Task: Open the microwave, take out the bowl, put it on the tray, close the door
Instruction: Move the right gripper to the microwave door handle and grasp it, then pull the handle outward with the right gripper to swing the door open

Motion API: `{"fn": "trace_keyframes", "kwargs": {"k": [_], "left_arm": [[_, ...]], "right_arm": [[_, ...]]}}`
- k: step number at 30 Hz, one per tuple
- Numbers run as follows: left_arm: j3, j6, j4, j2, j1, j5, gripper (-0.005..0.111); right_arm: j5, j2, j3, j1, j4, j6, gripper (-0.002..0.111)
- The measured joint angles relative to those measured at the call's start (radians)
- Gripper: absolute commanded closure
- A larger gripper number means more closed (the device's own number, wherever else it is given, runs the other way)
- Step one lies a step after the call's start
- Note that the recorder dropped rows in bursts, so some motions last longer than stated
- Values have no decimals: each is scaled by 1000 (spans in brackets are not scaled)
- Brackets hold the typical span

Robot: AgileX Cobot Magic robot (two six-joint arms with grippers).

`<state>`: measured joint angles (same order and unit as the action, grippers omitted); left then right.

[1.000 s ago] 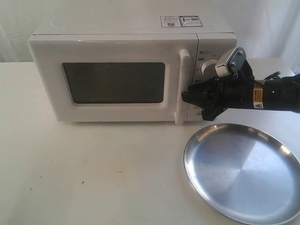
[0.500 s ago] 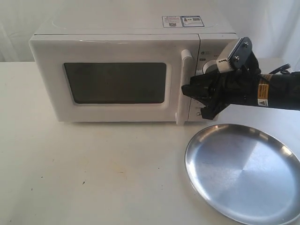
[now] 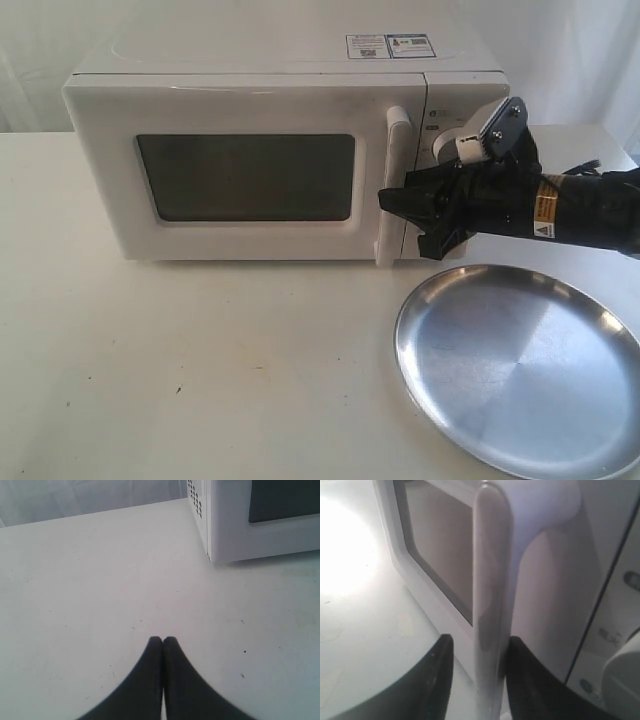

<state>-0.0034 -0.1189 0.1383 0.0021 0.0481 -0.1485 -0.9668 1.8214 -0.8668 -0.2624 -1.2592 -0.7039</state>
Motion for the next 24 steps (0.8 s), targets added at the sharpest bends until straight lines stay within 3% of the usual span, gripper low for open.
{"fn": "trace_keyframes", "kwargs": {"k": [4,6,8,24], "left_arm": [[0,0,0,0,0,0,107],[0,0,0,0,0,0,107],[0,0,0,0,0,0,107],[0,0,0,0,0,0,107]], "right_arm": [[-16,16,2,0,10,16,79],[-29,28,2,0,21,33,89],[-35,39,2,0,38,45,109],[-113,73,2,19,29,58,108]]}}
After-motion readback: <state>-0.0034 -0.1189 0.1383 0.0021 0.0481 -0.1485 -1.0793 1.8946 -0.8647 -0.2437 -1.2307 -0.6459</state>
